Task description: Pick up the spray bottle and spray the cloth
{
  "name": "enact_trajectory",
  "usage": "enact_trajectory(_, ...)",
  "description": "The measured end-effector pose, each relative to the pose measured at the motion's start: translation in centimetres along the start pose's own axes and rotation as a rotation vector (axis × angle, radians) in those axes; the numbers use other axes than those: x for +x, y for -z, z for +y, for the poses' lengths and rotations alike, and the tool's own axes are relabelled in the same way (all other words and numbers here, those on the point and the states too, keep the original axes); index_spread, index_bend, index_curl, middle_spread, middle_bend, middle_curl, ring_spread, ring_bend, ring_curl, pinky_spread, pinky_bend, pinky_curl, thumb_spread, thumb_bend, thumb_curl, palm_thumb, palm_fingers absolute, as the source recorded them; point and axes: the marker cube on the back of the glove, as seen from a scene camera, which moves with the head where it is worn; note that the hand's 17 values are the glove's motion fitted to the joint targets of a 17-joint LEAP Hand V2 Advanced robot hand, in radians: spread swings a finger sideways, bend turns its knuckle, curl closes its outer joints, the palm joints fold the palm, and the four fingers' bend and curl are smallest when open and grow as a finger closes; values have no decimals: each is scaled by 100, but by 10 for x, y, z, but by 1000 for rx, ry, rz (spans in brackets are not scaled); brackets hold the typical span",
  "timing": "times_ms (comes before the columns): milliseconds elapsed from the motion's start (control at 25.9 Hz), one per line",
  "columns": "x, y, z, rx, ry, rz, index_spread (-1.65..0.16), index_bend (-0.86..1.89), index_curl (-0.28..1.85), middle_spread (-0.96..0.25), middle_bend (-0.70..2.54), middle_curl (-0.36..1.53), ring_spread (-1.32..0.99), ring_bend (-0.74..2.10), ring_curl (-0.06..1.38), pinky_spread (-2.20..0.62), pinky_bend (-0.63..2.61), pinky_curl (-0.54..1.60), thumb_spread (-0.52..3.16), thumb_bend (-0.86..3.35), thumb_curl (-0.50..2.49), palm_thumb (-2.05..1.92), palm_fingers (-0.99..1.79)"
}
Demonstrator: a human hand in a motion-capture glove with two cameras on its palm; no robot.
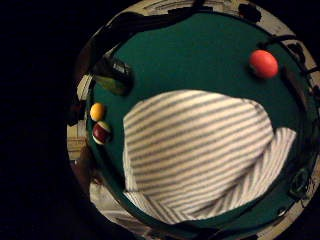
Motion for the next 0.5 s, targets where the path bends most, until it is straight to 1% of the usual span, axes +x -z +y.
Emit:
enact_trajectory(232,11,20,49,-12,22,169,-44,13,35,-21,20,36,-17,29,32,18,25,34,90,-4,44,41,44)
enact_trajectory(502,1,43,108,-32,59,235,-44,13,32,-21,20,36,-17,28,32,19,24,34,91,-4,41,39,43)
